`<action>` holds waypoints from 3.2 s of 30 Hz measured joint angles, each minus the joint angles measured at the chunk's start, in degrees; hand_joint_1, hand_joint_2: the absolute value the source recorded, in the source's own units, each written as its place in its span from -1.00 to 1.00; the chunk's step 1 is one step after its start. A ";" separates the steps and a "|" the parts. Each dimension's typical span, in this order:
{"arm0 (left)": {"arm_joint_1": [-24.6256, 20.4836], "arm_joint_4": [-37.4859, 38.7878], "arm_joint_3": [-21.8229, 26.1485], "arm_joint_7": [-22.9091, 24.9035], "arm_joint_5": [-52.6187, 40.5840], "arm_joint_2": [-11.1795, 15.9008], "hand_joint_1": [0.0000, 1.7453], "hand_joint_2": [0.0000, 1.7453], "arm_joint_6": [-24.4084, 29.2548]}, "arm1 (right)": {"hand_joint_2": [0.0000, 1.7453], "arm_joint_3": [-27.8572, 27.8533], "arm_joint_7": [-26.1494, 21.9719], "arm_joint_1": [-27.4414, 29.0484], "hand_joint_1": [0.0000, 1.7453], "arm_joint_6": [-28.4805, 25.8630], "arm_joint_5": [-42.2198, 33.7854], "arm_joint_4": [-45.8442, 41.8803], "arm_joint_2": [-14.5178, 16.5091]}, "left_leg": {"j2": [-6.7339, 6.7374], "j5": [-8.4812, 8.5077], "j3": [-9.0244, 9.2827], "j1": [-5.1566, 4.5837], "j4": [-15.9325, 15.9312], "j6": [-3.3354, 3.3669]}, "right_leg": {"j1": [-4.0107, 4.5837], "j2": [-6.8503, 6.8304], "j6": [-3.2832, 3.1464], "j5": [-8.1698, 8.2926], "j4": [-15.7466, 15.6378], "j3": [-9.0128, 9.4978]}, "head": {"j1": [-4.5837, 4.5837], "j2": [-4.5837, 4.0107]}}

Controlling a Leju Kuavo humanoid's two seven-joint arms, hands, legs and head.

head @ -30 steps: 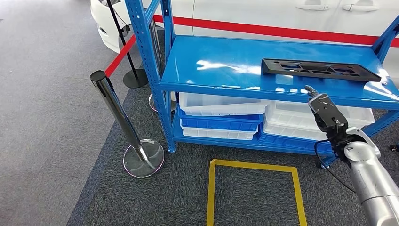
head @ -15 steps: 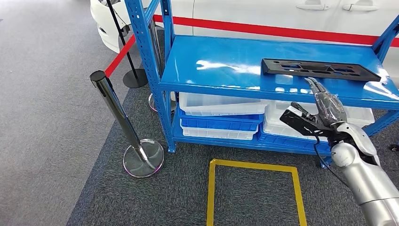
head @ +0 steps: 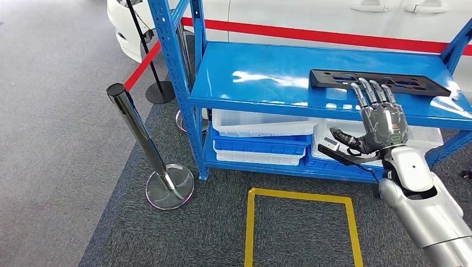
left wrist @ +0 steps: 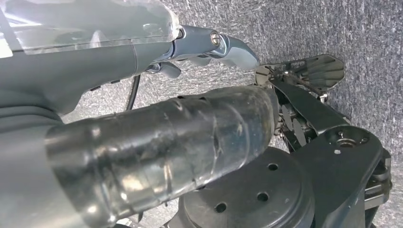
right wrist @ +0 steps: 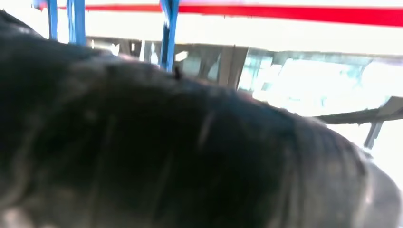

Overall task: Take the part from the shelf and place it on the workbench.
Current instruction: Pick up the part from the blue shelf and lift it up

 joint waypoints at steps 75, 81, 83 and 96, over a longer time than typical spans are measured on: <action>-7.48 -7.73 -1.49 10.82 -2.40 -7.95 -1.00 -1.00 8.69 | 1.00 -3.56 2.42 -0.16 -1.00 8.23 0.58 10.34 2.60 | -1.53 4.52 -5.83 -0.49 0.88 0.68 | -0.41 0.24 -0.74 1.87 -0.15 -1.62 | 0.16 0.00; -7.54 -7.76 -1.48 10.83 -2.42 -7.89 -1.00 -1.00 8.43 | 1.00 -3.55 2.57 0.00 -1.00 8.76 -0.06 9.31 2.63 | -1.59 4.35 -5.83 -0.59 0.88 1.10 | -0.49 0.19 -0.45 1.95 -0.64 -1.33 | 0.17 0.00; -7.56 -7.76 -1.48 10.91 -2.48 -7.90 -1.00 -1.00 8.42 | 1.00 -3.52 2.59 0.06 -1.00 8.85 -0.06 9.17 2.69 | -1.58 4.32 -5.84 -0.65 0.90 1.19 | -0.57 0.20 0.21 1.98 -0.74 -1.30 | 0.16 0.00; -7.60 -7.78 -1.48 11.38 -2.72 -7.88 -1.00 -1.00 8.35 | 1.00 -3.04 2.70 0.49 -1.00 9.44 -0.17 9.17 3.06 | -1.56 4.34 -5.79 -0.58 0.94 1.49 | -0.52 0.20 1.29 1.99 -0.65 -1.33 | 0.13 0.00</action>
